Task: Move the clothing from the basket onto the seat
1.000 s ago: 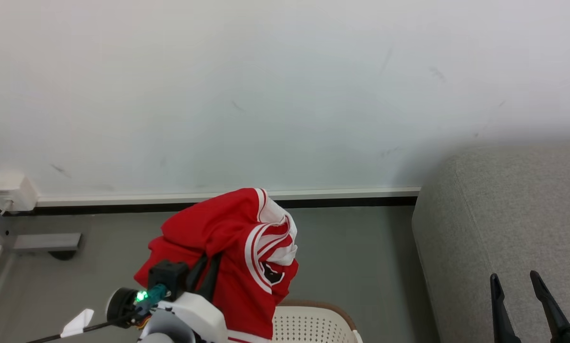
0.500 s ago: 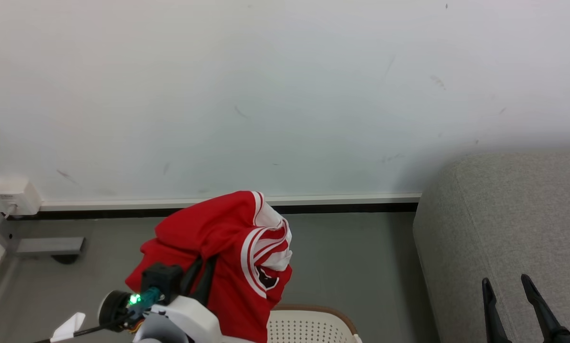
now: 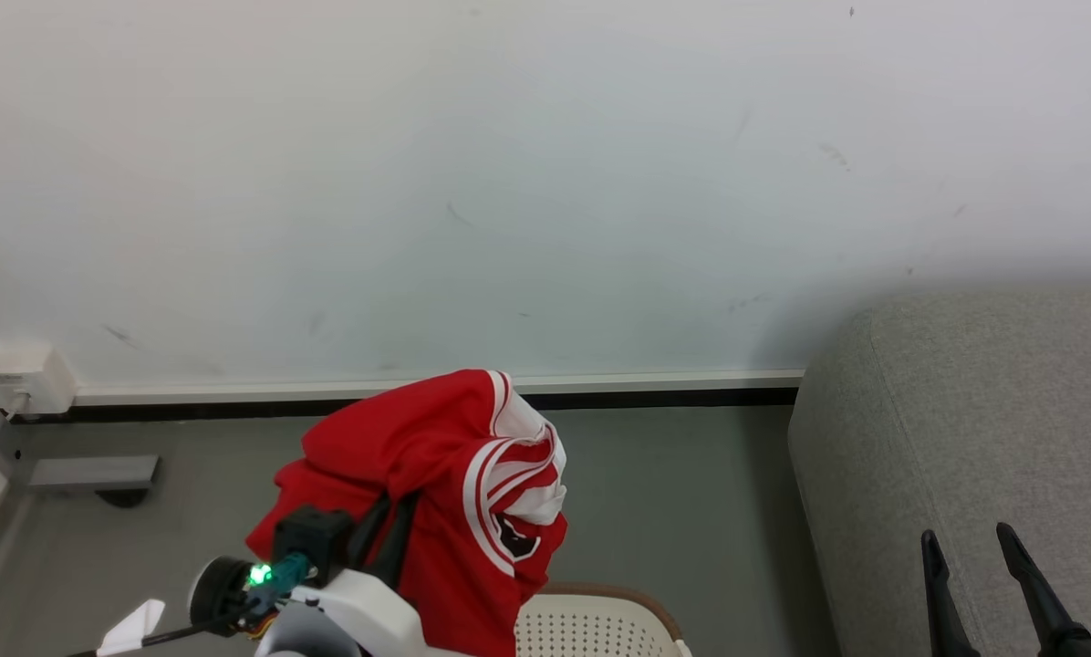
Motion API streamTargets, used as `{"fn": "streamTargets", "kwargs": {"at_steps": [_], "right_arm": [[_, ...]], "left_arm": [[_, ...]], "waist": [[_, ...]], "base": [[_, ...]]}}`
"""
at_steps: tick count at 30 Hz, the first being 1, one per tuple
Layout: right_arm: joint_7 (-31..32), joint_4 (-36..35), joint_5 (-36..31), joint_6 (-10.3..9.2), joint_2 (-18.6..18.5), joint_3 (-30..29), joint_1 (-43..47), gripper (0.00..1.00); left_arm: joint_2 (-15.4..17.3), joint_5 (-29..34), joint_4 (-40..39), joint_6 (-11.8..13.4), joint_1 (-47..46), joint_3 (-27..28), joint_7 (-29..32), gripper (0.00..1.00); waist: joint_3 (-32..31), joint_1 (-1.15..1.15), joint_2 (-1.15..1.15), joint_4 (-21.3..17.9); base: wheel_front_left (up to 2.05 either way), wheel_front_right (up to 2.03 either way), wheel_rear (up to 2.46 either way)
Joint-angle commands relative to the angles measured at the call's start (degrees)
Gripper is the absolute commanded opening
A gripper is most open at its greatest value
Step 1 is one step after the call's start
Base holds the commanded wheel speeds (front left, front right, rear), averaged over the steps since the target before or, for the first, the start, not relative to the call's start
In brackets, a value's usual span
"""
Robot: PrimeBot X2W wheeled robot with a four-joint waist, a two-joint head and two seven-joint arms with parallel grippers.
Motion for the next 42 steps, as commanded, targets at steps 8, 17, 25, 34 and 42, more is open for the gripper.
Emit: {"fn": "streamTargets", "kwargs": {"at_steps": [8, 17, 25, 34, 42], "right_arm": [[0.03, -2.1, 0.48, -0.12, -2.7, 2.68, -2.67, 1.0], [0.04, -4.49, 3.16, -0.12, -7.75, 10.84, -6.24, 1.0], [0.62, -4.53, 10.22, -0.13, -14.62, 26.47, -12.24, 1.0], [6.47, -5.24, 19.43, -0.12, -21.77, 42.7, -20.93, 1.0], [9.18, -3.84, 23.91, -0.12, -23.21, 50.34, -25.93, 1.0]], "left_arm": [[1.3, 0.04, -1.44, -1.04, -0.13, -1.38, 0.88, 0.0], [1.55, 0.78, -3.13, -2.72, -0.68, -3.97, 2.75, 0.0], [-0.01, 2.4, -3.57, -5.48, -2.33, -8.76, 4.75, 0.0], [-1.87, 3.85, -2.29, -7.56, -4.47, -12.95, 5.24, 0.0], [-3.17, 4.9, -1.29, -8.5, -5.99, -15.37, 4.93, 0.0]], "waist": [[-0.28, 0.0, 0.0, -0.2], [-0.72, 0.0, 0.0, -0.71], [-0.88, 0.0, 0.0, -0.78], [-0.61, 0.0, 0.0, -0.74], [-0.32, 0.0, 0.0, -0.22]], "base": [[0.0, 0.0, 0.0], [0.0, 0.0, 0.0], [0.0, 0.0, 0.0], [0.0, 0.0, 0.0], [0.0, 0.0, 0.0]]}}
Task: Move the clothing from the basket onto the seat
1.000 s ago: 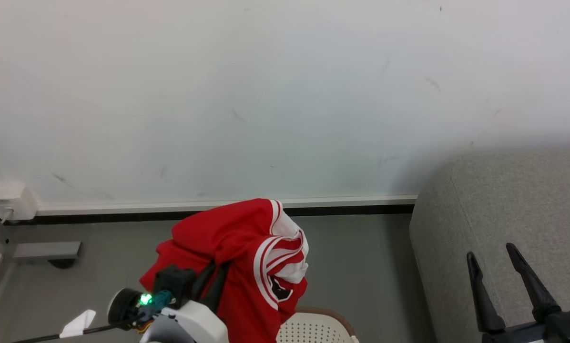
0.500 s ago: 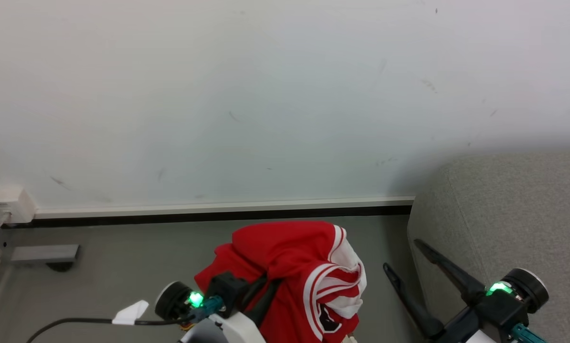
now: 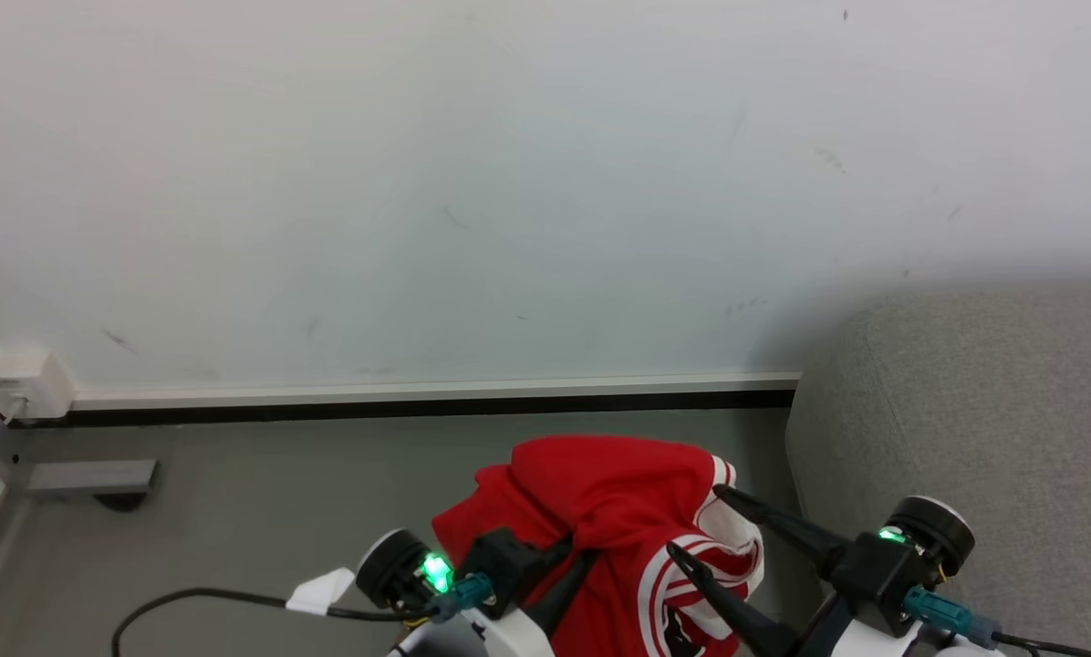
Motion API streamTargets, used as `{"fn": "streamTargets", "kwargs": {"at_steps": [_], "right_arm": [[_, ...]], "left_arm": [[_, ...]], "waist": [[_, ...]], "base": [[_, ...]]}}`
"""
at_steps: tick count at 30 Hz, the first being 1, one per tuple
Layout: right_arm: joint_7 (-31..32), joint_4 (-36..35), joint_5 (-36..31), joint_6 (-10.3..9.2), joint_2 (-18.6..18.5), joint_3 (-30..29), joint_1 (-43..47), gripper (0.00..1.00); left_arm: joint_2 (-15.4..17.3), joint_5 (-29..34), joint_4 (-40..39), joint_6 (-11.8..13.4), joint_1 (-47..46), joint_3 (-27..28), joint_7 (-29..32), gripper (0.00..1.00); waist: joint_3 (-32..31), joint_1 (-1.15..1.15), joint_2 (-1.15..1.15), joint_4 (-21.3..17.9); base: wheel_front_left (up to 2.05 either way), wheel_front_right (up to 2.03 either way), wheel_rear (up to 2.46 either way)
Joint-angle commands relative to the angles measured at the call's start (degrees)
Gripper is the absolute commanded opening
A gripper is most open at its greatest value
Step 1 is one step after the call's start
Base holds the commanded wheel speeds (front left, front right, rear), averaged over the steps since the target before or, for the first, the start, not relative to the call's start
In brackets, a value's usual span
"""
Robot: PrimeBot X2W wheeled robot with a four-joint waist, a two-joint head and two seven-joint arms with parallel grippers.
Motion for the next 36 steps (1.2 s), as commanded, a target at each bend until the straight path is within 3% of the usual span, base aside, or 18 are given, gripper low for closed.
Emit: {"fn": "streamTargets", "kwargs": {"at_steps": [1, 13, 21, 36], "right_arm": [[0.11, 0.5, 0.9, -0.13, 0.22, 0.53, -0.79, 1.0], [1.3, 4.45, 5.14, -0.12, -0.17, 7.89, -3.32, 1.0], [0.62, 6.63, 4.04, -0.12, -1.23, 8.17, -4.79, 1.0], [0.02, 5.04, 5.57, -0.12, -0.82, 11.12, -5.91, 1.0]], "left_arm": [[-0.15, 0.61, 0.27, -0.18, -0.81, -0.04, -0.31, 0.0], [-1.29, 0.35, -0.64, -1.67, -2.51, -2.69, -0.77, 0.0], [-0.75, -1.28, -4.43, -2.8, -2.69, -4.24, 0.99, 0.0], [-1.32, -11.14, -8.68, -4.64, -1.92, -5.96, 3.53, 0.0]], "waist": [[0.06, 0.0, 0.0, 0.13], [0.46, 0.0, 0.0, 0.52], [0.55, 0.0, 0.0, 0.53], [0.66, 0.0, 0.0, 0.21]], "base": [[0.0, 0.0, 0.0], [0.0, 0.0, 0.0], [0.0, 0.0, 0.0], [0.0, 0.0, 0.0]]}}
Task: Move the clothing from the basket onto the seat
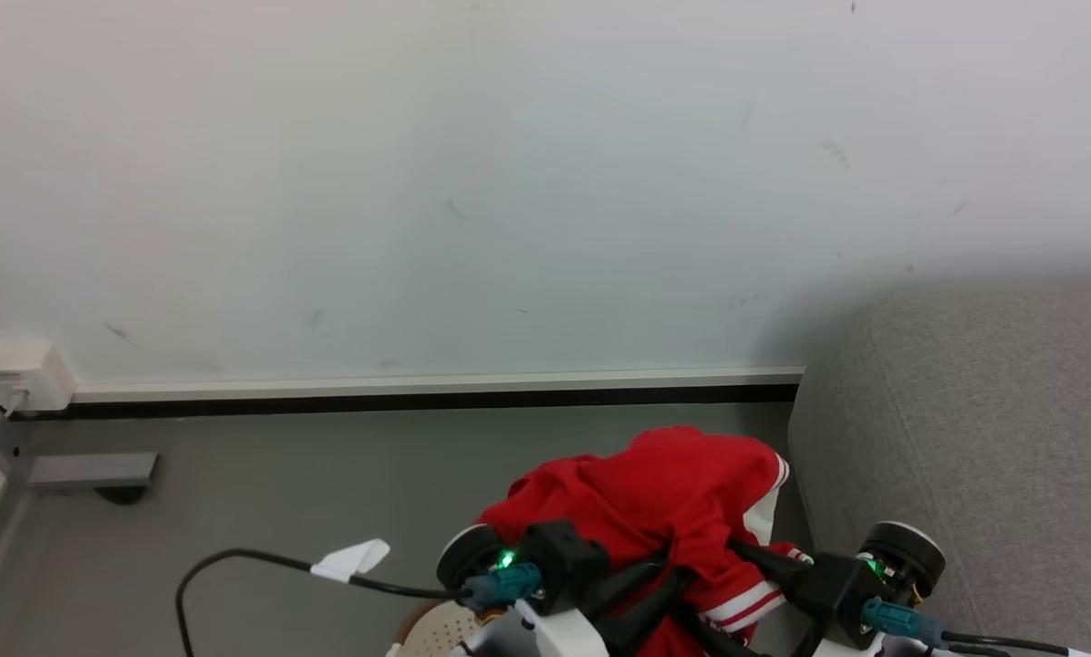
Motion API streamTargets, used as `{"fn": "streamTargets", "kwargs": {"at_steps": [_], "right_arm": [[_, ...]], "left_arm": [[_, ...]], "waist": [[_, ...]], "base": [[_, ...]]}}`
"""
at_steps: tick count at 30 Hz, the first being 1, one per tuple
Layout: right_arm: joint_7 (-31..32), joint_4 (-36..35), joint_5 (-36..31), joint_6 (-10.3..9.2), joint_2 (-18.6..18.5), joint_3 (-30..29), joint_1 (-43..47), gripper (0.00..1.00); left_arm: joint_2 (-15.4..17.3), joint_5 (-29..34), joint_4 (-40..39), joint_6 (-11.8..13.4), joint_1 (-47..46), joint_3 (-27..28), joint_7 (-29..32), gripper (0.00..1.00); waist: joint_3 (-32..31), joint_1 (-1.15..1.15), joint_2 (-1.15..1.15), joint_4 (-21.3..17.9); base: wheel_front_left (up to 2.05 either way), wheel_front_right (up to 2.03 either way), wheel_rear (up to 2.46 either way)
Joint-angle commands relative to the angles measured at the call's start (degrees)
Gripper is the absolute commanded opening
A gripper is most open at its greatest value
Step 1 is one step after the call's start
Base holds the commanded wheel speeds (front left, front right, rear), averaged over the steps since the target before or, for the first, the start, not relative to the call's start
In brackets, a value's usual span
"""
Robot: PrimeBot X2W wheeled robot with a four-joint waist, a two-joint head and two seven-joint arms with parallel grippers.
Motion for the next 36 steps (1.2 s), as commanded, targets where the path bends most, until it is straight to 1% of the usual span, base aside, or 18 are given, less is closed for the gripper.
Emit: {"fn": "streamTargets", "kwargs": {"at_steps": [1, 5, 9, 20, 21, 22, 23, 25, 26, 27, 36], "right_arm": [[-0.62, -0.55, 0.43, -0.12, 0.04, 0.31, -1.18, 1.0], [-1.66, -1.85, 1.14, -0.12, -0.02, 1.07, -1.42, 1.0], [-2.5, -3.24, 2.22, -0.11, -0.12, 1.58, -1.59, 1.0], [-4.94, -4.44, 3.41, -0.11, -0.42, 0.88, -1.4, 1.0], [-5.02, -4.52, 3.61, -0.11, -0.39, 0.94, -1.38, 0.92], [-5.15, -4.57, 3.73, -0.11, -0.39, 1.05, -1.43, 0.67], [-5.25, -4.62, 3.82, -0.11, -0.41, 1.11, -1.51, 0.5], [-5.44, -4.62, 4.21, -0.11, -0.42, 1.24, -1.64, 0.36], [-5.48, -4.55, 4.29, -0.11, -0.43, 1.33, -1.69, 0.16], [-5.52, -4.48, 4.3, -0.11, -0.44, 1.36, -1.74, 0.0], [-6.41, -3.36, 4.58, 0.02, -0.97, 0.88, -1.51, 0.0]], "left_arm": [[-0.19, -1.63, -0.32, -0.4, 0.2, -0.34, 0.16, 0.0], [-0.21, -5.93, -0.59, -0.7, -0.35, -1.38, 0.25, 0.0], [0.2, -8.8, -0.11, -0.77, -0.85, -1.86, -0.19, 0.0], [1.23, -14.71, 0.27, -0.77, -1.6, -4.65, -0.71, 0.0], [1.34, -14.89, 0.38, -0.77, -1.71, -4.93, -0.75, 0.0], [1.43, -15.3, 0.48, -0.77, -1.85, -5.27, -0.8, 0.0], [1.49, -15.65, 0.51, -0.77, -1.98, -5.67, -0.88, 0.0], [1.65, -16.29, 0.63, -0.77, -2.25, -6.12, -1.17, 0.0], [1.72, -16.44, 0.68, -0.77, -2.37, -6.28, -1.21, 0.0], [1.78, -16.66, 0.76, -0.77, -2.47, -6.47, -1.34, 0.0], [2.47, -17.09, 2.09, -0.71, -3.07, -7.51, -2.08, 0.0]], "waist": [[0.05, 0.0, 0.0, -0.13], [0.19, 0.0, 0.0, -0.32], [0.37, 0.0, 0.0, -0.59], [0.5, 0.0, 0.0, -1.11], [0.52, 0.0, 0.0, -1.15], [0.55, 0.0, 0.0, -1.2], [0.59, 0.0, 0.0, -1.24], [0.65, 0.0, 0.0, -1.32], [0.67, 0.0, 0.0, -1.35], [0.69, 0.0, 0.0, -1.39], [0.79, 0.0, 0.0, -1.6]], "base": [[0.0, 0.0, 0.0], [0.0, 0.0, 0.0], [0.0, 0.0, 0.0], [0.0, 0.0, 0.0], [0.0, 0.0, 0.0], [0.0, 0.0, 0.0], [0.0, 0.0, 0.0], [0.0, 0.0, 0.0], [0.0, 0.0, 0.0], [0.0, 0.0, 0.0], [0.0, 0.0, 0.0]]}}
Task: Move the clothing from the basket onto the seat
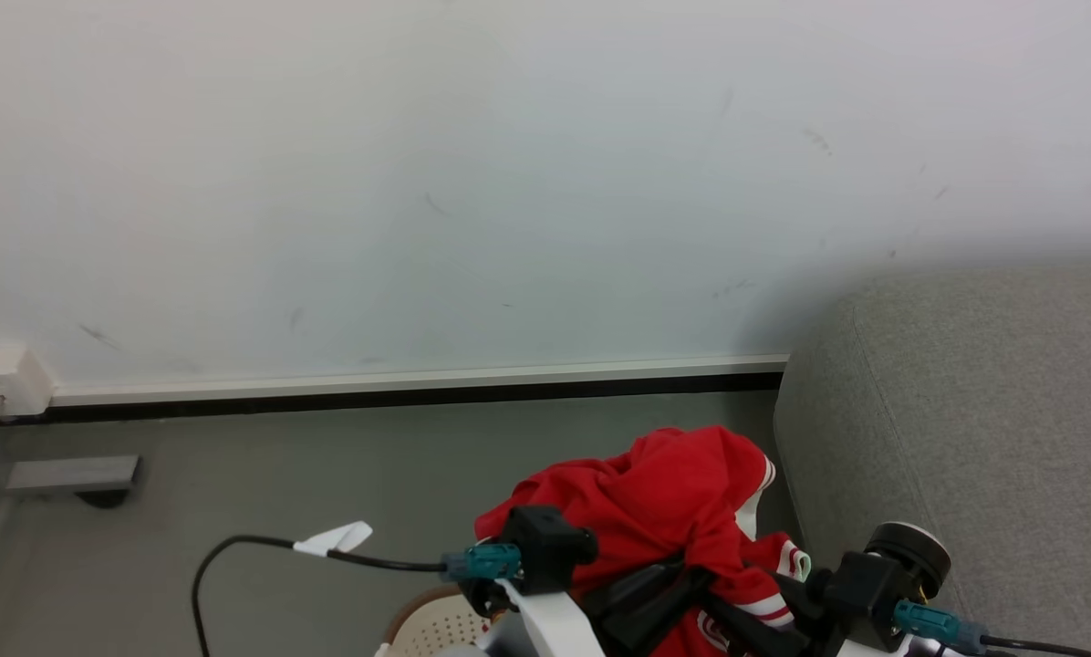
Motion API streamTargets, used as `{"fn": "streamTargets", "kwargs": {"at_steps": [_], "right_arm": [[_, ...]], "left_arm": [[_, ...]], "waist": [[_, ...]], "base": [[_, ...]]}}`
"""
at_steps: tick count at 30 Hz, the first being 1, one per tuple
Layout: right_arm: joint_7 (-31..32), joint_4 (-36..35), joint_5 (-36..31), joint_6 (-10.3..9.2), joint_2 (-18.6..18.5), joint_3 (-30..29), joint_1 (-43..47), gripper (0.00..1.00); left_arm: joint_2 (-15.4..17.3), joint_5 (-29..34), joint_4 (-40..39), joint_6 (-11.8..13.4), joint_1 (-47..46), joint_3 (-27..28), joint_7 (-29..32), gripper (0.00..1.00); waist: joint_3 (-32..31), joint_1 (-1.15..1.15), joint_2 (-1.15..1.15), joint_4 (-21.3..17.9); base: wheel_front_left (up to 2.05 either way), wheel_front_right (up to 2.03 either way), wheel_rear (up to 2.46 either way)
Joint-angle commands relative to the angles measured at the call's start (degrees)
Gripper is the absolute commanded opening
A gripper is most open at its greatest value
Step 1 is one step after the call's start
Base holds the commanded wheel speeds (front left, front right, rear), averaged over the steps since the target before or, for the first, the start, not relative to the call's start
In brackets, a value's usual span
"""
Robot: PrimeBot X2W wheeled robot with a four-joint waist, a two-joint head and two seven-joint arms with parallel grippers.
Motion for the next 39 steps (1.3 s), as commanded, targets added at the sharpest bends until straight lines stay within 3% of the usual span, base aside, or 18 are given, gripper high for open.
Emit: {"fn": "streamTargets", "kwargs": {"at_steps": [1, 3, 4, 6, 7, 8, 11, 12, 27, 39], "right_arm": [[-1.52, -0.86, 0.15, 0.17, 0.52, -1.1, -0.69, 0.0], [-1.55, -0.33, -0.02, 0.12, 0.46, -1.51, -0.3, 0.0], [-1.63, -0.07, -0.08, 0.1, 0.44, -1.71, -0.1, 0.0], [-1.89, 0.34, -0.2, 0.09, 0.25, -2.11, 0.19, 0.0], [-2.0, 0.5, -0.15, 0.03, 0.18, -2.36, 0.39, 0.0], [-2.02, 0.62, -0.2, 0.03, 0.14, -2.54, 0.59, 0.0], [-2.16, 0.91, -0.35, 0.03, 0.04, -3.35, 0.92, 0.0], [-2.27, 0.96, -0.42, 0.03, 0.05, -3.58, 0.98, 0.0], [-2.61, 2.9, -1.32, 0.05, -0.76, -6.71, 3.63, 0.0], [-2.99, 3.48, -1.67, 0.05, -1.81, -10.37, 5.5, 0.0]], "left_arm": [[0.68, 0.09, 1.17, -0.02, 0.54, -0.96, 0.48, 0.0], [0.92, 0.6, 1.38, 0.28, 0.49, -0.9, 0.26, 0.04], [1.03, 0.72, 1.54, 0.49, 0.52, -0.84, 0.14, 0.16], [1.25, 1.13, 1.77, 0.84, 0.43, -0.83, -0.06, 0.25], [1.29, 1.28, 1.76, 1.1, 0.42, -0.61, -0.4, 0.37], [1.32, 1.17, 1.81, 1.12, 0.43, -0.49, -0.62, 0.56], [1.61, 1.29, 2.1, 1.34, 0.41, -0.45, -0.76, 0.82], [1.69, 1.45, 2.25, 1.56, 0.34, -0.48, -0.8, 1.0], [1.62, 2.36, 3.19, 3.57, -0.07, 0.03, -2.61, 1.0], [2.28, 2.46, 2.79, 4.45, -0.15, 0.1, -3.05, 1.0]], "waist": [[0.02, 0.0, 0.0, -0.01], [0.01, 0.0, 0.0, -0.04], [0.01, 0.0, 0.0, -0.06], [0.09, 0.0, 0.0, -0.1], [0.13, 0.0, 0.0, -0.13], [0.15, 0.0, 0.0, -0.17], [0.2, 0.0, 0.0, -0.37], [0.23, 0.0, 0.0, -0.44], [0.23, 0.0, 0.0, -1.73], [0.38, 0.0, 0.0, -5.82]], "base": [[0.0, 0.0, 0.0], [0.0, 0.0, 0.0], [0.0, 0.0, 0.0], [0.0, 0.0, 0.0], [0.0, 0.0, 0.0], [0.0, 0.0, 0.0], [0.0, 0.0, 0.0], [0.0, 0.0, 0.0], [0.0, 0.0, 0.0], [0.0, 0.0, 0.0]]}}
